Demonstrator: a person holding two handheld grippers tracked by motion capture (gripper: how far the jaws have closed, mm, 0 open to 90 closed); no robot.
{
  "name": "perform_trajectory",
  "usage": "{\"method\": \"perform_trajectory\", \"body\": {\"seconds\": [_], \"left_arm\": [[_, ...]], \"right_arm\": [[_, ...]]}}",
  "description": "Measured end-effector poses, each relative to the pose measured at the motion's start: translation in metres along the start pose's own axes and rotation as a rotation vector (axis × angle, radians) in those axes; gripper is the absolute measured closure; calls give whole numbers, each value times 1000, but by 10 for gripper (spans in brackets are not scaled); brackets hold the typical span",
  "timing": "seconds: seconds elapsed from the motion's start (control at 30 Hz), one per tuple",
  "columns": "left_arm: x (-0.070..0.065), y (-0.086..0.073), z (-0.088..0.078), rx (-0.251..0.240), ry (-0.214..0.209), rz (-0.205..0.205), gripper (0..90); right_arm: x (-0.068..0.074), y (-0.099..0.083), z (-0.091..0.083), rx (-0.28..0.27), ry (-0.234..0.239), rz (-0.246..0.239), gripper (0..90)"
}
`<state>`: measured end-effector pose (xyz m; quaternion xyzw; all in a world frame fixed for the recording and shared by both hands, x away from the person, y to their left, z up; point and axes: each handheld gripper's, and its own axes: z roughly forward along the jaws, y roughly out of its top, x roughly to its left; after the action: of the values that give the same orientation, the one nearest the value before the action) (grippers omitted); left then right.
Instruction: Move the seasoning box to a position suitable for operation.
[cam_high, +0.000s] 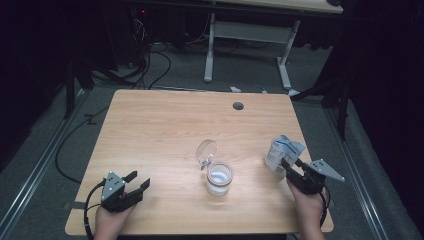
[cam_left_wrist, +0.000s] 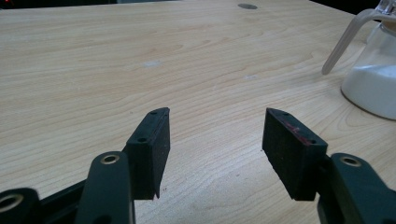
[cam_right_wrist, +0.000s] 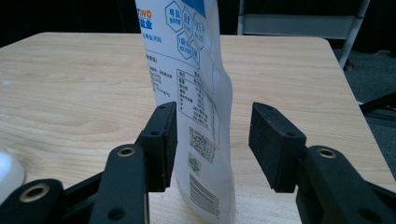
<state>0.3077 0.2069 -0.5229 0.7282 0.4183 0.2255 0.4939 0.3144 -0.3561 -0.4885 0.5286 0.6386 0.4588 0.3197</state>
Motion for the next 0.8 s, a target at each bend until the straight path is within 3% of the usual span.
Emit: {"method": "perform_trajectory", "body": {"seconds": [0.8], "left_arm": [[1,7,16,16,12,-21,410]], "right_arm": [[3,-11,-21,18,-27,-14,525]]}}
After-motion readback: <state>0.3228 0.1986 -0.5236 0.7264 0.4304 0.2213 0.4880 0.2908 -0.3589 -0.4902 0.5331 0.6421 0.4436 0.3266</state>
